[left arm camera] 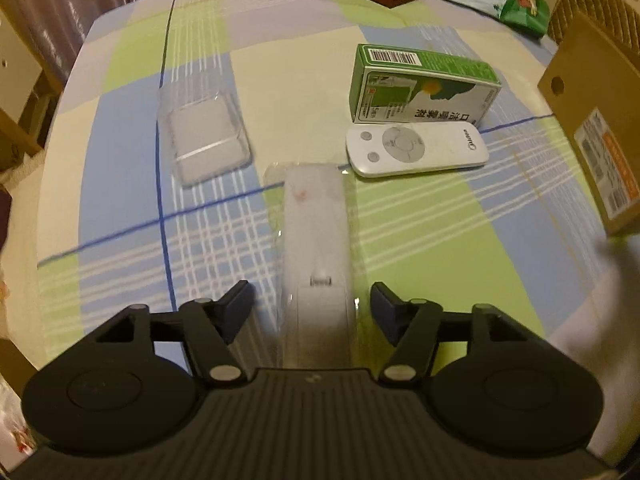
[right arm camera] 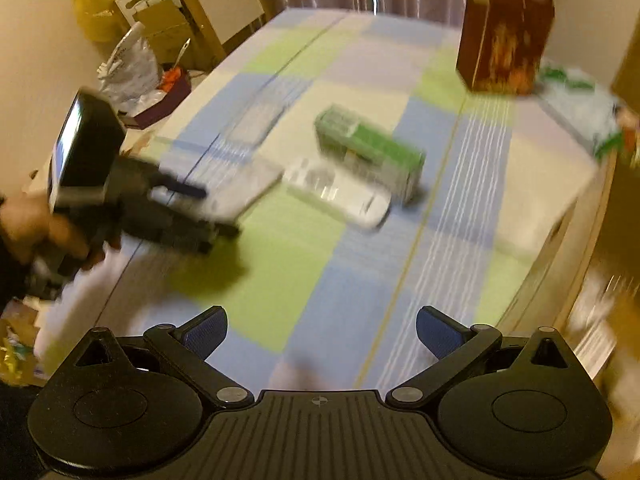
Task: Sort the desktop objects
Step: 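Grasp the wrapped white item with the left gripper while the right grasps the green medicine box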
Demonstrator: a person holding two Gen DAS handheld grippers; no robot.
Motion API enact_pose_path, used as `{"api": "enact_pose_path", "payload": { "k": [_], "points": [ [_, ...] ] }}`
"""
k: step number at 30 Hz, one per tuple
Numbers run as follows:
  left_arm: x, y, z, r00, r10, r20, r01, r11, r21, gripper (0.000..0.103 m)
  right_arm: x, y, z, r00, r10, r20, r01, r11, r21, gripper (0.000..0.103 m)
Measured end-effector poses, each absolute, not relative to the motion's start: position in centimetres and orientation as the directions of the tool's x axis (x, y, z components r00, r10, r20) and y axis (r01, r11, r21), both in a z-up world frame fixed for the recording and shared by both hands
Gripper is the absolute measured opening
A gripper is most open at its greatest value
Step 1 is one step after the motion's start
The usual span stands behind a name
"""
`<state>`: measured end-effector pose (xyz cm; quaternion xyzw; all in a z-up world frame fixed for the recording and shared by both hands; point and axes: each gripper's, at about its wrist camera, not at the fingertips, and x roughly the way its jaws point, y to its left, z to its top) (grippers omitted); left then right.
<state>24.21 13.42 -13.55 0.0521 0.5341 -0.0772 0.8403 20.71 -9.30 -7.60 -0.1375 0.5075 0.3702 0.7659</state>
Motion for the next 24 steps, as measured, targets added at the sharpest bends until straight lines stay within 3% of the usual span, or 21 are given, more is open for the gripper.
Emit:
{"api": "enact_pose_path", "payload": {
  "k": [1, 3, 4, 11, 14, 16, 21, 22, 24],
  "points": [
    [24.3, 13.4, -13.6, 0.421, -0.077, -0.904, 0.186, 0.982, 0.003, 0.061, 21.5, -8.9, -7.0, 0.215, 0.436, -0.874, -0.714, 0.680, 0.164, 0.103],
    [24.1, 13.4, -13.5, 0.428, -0.085, -0.900, 0.194, 0.981, 0.000, 0.039, 23.2, -8.3, -6.1, 0.204, 0.469, -0.859, -0.733, 0.655, 0.184, 0.103],
    [23.9, 13.5, -13.4, 0.428, -0.089, -0.900, 0.200, 0.980, -0.003, 0.035, 24.0, -7.9, -5.7, 0.201, 0.480, -0.854, -0.743, 0.643, 0.187, 0.103],
    [21.5, 13.9, -13.1, 0.399, -0.095, -0.912, 0.200, 0.980, -0.015, 0.033, 29.3, -2.9, -8.5, 0.255, 0.411, -0.875, -0.886, 0.462, -0.041, 0.103],
    [20.4, 14.3, -13.0, 0.385, -0.091, -0.918, 0.183, 0.983, -0.021, 0.033, 31.4, -1.4, -11.1, 0.219, 0.391, -0.894, -0.918, 0.393, -0.053, 0.101],
    [20.0, 14.5, -12.9, 0.381, -0.088, -0.920, 0.164, 0.986, -0.026, 0.034, 32.7, -0.2, -13.0, 0.181, 0.372, -0.910, -0.939, 0.342, -0.046, 0.058],
    [19.6, 14.5, -13.0, 0.387, -0.068, -0.920, 0.130, 0.991, -0.018, 0.036, 34.2, 1.0, -15.2, 0.133, 0.351, -0.927, -0.948, 0.318, -0.016, 0.054],
    [19.5, 14.4, -13.0, 0.389, -0.063, -0.919, 0.126, 0.992, -0.014, 0.036, 34.1, 0.6, -14.8, 0.136, 0.361, -0.923, -0.942, 0.336, -0.008, 0.034],
    [19.4, 14.2, -13.0, 0.395, -0.054, -0.917, 0.123, 0.992, -0.005, 0.036, 33.9, -0.1, -14.1, 0.143, 0.380, -0.914, -0.928, 0.373, 0.010, 0.031]
  ]
}}
